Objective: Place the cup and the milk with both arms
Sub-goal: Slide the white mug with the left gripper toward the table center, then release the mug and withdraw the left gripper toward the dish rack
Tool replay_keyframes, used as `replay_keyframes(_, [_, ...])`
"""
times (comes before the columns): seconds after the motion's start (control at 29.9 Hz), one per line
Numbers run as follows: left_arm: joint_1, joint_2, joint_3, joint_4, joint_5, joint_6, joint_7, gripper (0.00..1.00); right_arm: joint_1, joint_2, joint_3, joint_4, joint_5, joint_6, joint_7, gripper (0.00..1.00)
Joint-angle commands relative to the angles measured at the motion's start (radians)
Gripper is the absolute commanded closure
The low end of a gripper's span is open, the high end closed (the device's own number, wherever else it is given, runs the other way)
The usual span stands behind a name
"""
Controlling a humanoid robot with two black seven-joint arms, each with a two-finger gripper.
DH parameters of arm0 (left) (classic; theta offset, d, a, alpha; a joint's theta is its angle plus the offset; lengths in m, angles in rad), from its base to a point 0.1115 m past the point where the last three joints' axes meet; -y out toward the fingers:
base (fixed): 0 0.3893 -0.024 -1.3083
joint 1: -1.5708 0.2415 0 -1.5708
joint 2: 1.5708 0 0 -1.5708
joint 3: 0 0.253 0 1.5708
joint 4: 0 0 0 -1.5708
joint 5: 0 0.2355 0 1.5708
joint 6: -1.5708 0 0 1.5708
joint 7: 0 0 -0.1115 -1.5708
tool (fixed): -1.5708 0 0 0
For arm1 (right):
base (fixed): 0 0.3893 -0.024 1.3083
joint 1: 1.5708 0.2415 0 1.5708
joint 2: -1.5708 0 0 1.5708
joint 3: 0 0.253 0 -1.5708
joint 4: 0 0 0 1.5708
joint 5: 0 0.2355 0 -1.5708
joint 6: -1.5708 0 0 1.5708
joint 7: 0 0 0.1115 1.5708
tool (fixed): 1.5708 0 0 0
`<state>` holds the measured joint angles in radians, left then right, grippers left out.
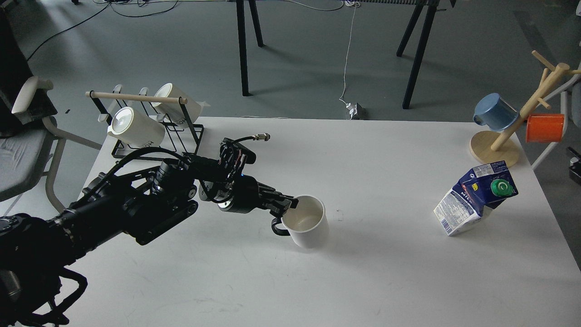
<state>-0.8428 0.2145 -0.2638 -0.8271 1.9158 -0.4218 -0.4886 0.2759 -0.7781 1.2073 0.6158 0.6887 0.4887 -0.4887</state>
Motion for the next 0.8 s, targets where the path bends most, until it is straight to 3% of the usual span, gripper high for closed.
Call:
replay_keyframes(0.0, [-0.002,0.008,0.000,-0.001,-0.004,-0.002,0.000,0.82,-0.004,0.000,-0.006,-0.001,0.000,0.000,0.000,0.01])
replay_keyframes(0.1, [-0.004,0.011,0.000,-0.003,-0.007,-0.008,0.000,0.73,-0.006,0.000,-0.006,0.001,0.000,0.000,0.000,0.01])
replay_keyframes(0.27, [-0.005,0.031,-0.003,-0.012,-0.011,-0.014,0.000,0.66,-0.007,0.000,-0.005,-0.001,0.000,0.000,0.000,0.01])
replay_keyframes(0.47, [-0.009,0.100,-0.067,-0.041,-0.186,-0.067,0.000,0.20,-0.015,-0.006,-0.005,0.012,0.018,0.000,0.000,0.01])
replay_keyframes(0.6, [-0.024,0.199,-0.167,-0.049,-0.447,-0.067,0.000,0.09,-0.104,-0.058,-0.005,0.044,0.072,0.000,0.000,0.01])
replay_keyframes(0.77, [-0.045,0.356,-0.310,-0.033,-0.826,-0.067,0.000,0.06,-0.314,-0.090,0.006,0.148,0.150,0.000,0.000,0.01])
